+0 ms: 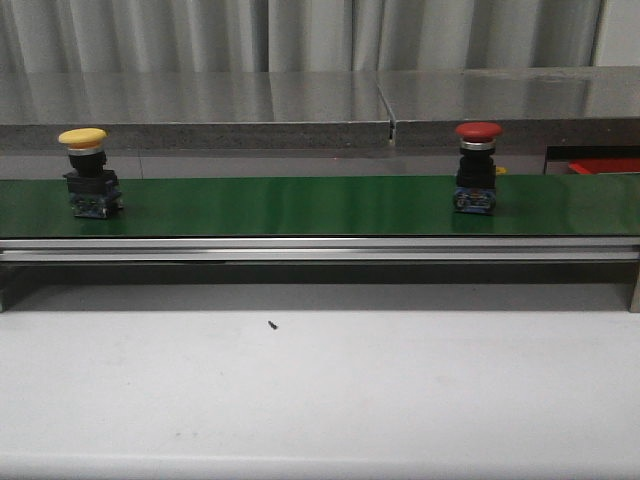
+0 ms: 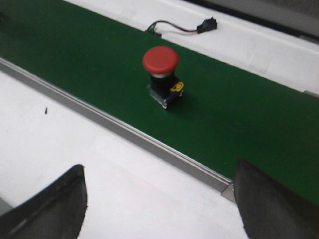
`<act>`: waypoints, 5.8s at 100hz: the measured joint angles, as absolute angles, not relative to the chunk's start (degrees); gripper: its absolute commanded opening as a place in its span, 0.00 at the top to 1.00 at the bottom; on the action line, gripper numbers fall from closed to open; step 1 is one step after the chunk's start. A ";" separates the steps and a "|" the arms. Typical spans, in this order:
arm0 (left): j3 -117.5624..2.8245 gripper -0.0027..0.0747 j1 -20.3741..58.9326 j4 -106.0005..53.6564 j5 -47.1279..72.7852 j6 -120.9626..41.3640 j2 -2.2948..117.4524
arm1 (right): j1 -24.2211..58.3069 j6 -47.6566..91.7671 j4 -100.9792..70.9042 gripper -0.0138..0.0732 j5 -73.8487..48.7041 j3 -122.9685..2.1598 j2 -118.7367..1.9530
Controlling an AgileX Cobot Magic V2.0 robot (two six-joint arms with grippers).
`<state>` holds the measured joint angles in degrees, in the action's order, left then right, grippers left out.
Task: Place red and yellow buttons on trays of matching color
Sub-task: 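Grasp the red button at the belt's far end with the right gripper, then carry the red button into the red tray and open the right gripper, then move the right gripper over the belt's far end toward the yellow button, then grasp the yellow button at the belt's far end with the right gripper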
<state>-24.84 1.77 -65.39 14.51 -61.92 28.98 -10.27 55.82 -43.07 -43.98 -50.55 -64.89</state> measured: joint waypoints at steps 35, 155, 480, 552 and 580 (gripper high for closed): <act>-24.84 0.99 1.77 -65.47 14.47 -61.92 28.98 | -2.32 56.46 -38.36 0.15 -30.05 -51.61 -77.93; -24.84 0.99 1.77 -65.60 14.47 -61.92 28.98 | -16.01 50.18 -39.95 0.80 -33.00 -80.66 -96.71; -24.84 0.99 1.77 -65.60 14.47 -61.92 28.98 | -28.02 39.72 -30.69 0.22 -54.99 -89.48 -99.60; -24.74 0.99 1.77 -65.60 14.47 -61.92 28.98 | -11.71 46.31 -30.45 0.22 -41.84 -62.02 -90.21; -24.74 0.99 1.77 -65.60 14.47 -61.92 28.98 | -7.08 46.70 -30.45 0.22 -34.53 -62.02 -90.21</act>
<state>-24.74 1.77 -65.60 14.47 -61.92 28.98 -7.08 46.70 -30.45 -34.53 -62.02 -90.21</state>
